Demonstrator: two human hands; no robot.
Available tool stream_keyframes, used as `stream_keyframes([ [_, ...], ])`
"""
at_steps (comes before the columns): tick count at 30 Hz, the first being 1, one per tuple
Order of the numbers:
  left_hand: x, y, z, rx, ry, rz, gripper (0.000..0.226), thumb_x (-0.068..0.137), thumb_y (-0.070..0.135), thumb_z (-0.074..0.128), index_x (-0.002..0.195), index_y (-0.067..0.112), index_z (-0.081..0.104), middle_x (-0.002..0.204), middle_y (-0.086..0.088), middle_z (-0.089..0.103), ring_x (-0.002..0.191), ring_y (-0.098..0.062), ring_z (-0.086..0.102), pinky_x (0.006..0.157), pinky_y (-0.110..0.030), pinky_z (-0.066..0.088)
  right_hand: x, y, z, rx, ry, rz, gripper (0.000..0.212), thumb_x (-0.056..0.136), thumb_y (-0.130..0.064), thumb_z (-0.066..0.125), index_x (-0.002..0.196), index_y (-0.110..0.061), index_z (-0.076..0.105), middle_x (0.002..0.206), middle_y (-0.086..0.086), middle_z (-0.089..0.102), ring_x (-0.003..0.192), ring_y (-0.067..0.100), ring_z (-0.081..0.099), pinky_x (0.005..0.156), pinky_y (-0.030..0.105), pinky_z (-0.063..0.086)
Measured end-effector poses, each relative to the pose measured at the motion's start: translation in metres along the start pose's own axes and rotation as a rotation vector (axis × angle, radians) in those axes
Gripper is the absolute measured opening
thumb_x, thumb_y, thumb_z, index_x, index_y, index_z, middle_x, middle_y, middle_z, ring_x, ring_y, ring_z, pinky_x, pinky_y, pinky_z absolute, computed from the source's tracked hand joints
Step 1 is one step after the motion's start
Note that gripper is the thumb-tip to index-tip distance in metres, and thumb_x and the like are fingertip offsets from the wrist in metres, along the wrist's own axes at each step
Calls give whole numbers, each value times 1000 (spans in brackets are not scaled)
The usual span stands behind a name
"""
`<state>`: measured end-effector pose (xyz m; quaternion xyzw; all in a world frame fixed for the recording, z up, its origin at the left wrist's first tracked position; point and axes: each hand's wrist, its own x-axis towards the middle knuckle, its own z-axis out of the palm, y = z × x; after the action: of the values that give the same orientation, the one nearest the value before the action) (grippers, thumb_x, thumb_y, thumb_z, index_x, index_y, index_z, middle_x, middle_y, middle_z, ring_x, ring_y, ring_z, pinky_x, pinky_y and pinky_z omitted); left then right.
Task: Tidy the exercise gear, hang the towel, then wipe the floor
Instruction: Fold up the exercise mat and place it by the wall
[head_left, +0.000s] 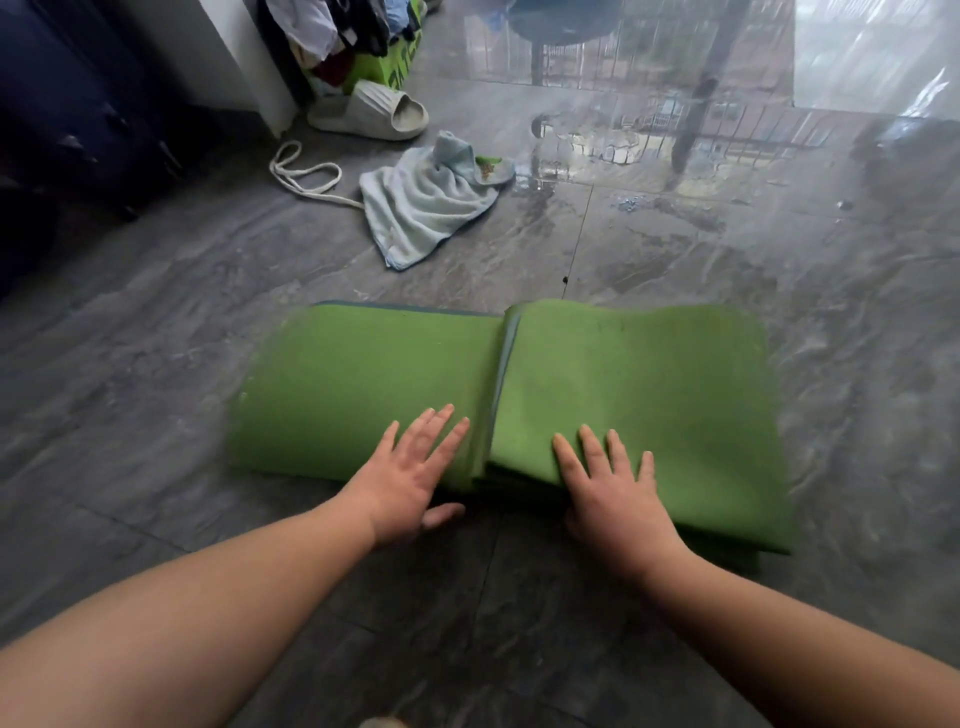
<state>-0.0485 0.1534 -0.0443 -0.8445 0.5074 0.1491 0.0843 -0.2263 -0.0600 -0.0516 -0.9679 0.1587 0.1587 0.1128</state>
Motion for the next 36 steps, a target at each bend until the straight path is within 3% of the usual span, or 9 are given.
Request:
stream_keyframes([
  [4, 6, -3, -18, -63, 163, 28, 94, 81, 55, 47, 156, 25, -1, 157, -16, 24, 142, -33, 30, 102, -63, 39, -8, 46, -32, 221, 259, 6, 90, 73, -17, 75, 149, -20, 27, 151, 19, 40, 136, 45, 40, 99, 72, 36],
  [8, 22, 2, -37, -189, 210, 10, 104, 83, 29, 67, 148, 44, -13, 161, -16, 18, 146, -37, 21, 113, -60, 27, -17, 87, -59, 453, 471, 9, 82, 75, -14, 63, 148, -24, 28, 151, 17, 40, 139, 38, 38, 108, 62, 34],
  [12, 53, 40, -71, -506, 276, 34, 78, 90, 28, 41, 148, 47, -7, 162, -9, 15, 150, -26, 13, 120, -50, 18, -27, 100, -77, 654, 631, 22, 75, 78, -12, 57, 147, -25, 30, 148, 10, 43, 139, 26, 39, 115, 39, 30],
  [19, 97, 126, -164, -858, 755, 224, 57, 97, 25, 42, 152, 23, 26, 151, -1, 39, 139, -16, 39, 115, -28, 30, -44, 96, -138, 963, 944, 155, 52, 82, -37, 53, 133, -27, 46, 114, -31, 55, 103, -10, 52, 88, 4, 38],
  [23, 98, 188, -196, -1012, 782, 322, 58, 98, 27, 43, 152, 28, 21, 153, 9, 32, 142, -4, 30, 116, -21, 24, -60, 80, -151, 1112, 996, 156, 38, 84, -26, 56, 117, -41, 43, 102, -35, 57, 96, -17, 54, 80, 3, 40],
  [26, 99, 214, -185, -1033, 704, 313, 64, 98, 28, 42, 155, 19, 15, 160, -1, 23, 148, -12, 19, 120, -35, 21, -64, 77, -144, 1147, 908, 189, 42, 84, -42, 57, 122, -49, 41, 106, -25, 61, 102, -8, 59, 92, 21, 48],
  [28, 101, 216, -172, -1040, 547, 324, 72, 98, 35, 40, 155, 31, -4, 164, 1, 7, 150, -11, 5, 122, -42, 16, -66, 84, -135, 1164, 808, 224, 44, 82, -45, 57, 122, -57, 41, 108, -27, 63, 104, 1, 62, 94, 36, 52],
  [31, 100, 208, -163, -927, 440, 364, 75, 94, 48, 33, 147, 48, -21, 164, 5, -7, 149, -6, -6, 123, -41, 11, -72, 88, -130, 1122, 750, 248, 44, 86, -34, 58, 121, -54, 41, 106, -32, 62, 102, -5, 61, 91, 30, 51],
  [36, 94, 194, -182, -1135, 592, 271, 51, 95, 47, 35, 146, 38, 34, 142, 2, 48, 133, -14, 44, 108, -50, 39, -69, 89, -142, 1094, 756, 199, 43, 84, -33, 61, 125, -41, 48, 114, -16, 56, 111, 10, 58, 98, 43, 50],
])
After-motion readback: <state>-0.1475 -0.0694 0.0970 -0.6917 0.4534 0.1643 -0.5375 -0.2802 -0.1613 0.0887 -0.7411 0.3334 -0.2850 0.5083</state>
